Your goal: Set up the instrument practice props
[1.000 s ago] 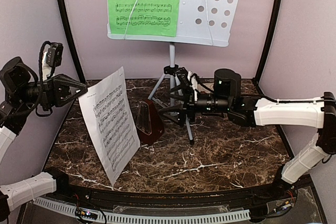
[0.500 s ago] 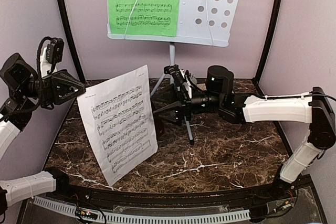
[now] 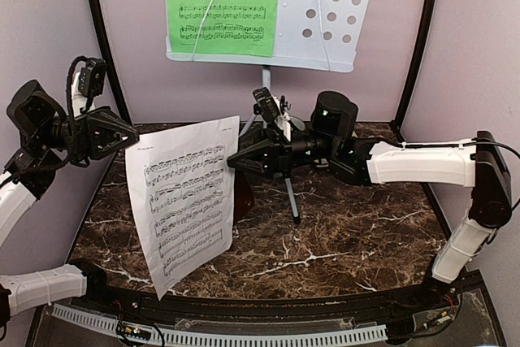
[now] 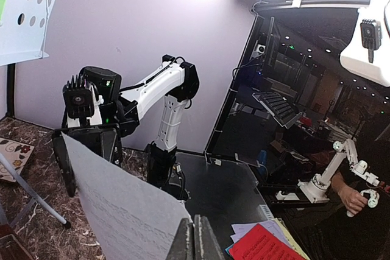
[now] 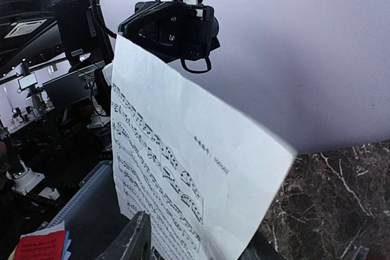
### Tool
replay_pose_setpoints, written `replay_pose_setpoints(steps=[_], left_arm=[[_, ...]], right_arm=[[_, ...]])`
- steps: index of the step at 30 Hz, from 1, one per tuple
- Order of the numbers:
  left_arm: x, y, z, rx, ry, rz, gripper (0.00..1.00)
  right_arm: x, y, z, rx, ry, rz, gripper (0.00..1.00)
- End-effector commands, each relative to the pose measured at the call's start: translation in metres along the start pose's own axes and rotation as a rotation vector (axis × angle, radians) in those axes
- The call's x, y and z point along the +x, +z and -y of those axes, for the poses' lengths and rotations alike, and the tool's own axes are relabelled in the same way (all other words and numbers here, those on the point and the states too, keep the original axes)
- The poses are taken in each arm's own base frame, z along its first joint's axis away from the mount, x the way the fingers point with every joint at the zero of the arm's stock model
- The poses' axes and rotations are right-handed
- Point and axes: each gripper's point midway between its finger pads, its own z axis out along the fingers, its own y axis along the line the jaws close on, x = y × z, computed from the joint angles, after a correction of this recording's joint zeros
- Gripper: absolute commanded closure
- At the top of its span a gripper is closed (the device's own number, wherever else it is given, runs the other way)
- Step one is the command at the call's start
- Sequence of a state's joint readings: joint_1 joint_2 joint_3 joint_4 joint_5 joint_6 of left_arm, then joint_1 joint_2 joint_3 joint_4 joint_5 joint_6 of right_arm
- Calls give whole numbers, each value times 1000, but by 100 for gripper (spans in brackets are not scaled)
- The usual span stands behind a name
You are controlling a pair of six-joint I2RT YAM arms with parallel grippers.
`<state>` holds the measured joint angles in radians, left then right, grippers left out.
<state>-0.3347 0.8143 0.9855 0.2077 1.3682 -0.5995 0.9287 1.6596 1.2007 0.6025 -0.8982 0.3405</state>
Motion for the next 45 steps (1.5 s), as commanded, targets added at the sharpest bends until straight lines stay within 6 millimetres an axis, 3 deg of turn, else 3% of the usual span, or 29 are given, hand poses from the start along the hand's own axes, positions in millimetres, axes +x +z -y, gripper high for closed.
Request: replay_pose_setpoints(steps=[1,6,8,10,12,13,15,17,19,22,28,39,42,45], left_arm=[[1,1,-1,1,44,1,100],[2,1,-8,-21,44,6,100],[1,1,-13,-51,48,19,100],[0,0,-22,-93,47,32,100],[-2,-1,-33,-163,51,50,100],[-2,-3,-42,-213,57,56,94],[-1,-8,-59,-317,51,71,61],[-1,-15,-71,-403,69,96,39],[2,-18,-74,-429,81,111,29],[10,-18,-79,-434,72,116,23],[28,-13,-86,-418,73,122,23],[26,10,-94,-409,181,78,26],[24,19,-93,-390,215,54,35],[23,26,-95,-378,228,51,49]], right_arm=[[-12,2,-11,-36,-31,23,60],[-13,0,-12,-22,-34,25,70],[-14,0,-11,-12,-38,23,80],[-19,-1,-8,21,-52,20,100],[-23,-4,-4,69,-68,13,100],[-27,-6,-5,87,-83,11,100],[-36,-13,-11,119,-115,15,100],[-40,-19,-10,161,-135,7,100],[-42,-25,-10,200,-145,-7,100],[-44,-36,-8,258,-151,-11,100],[-54,-50,-14,302,-163,-3,100],[-71,-57,-24,312,-189,-8,100],[-76,-61,-26,326,-200,-7,100],[-84,-65,-29,336,-213,3,100]])
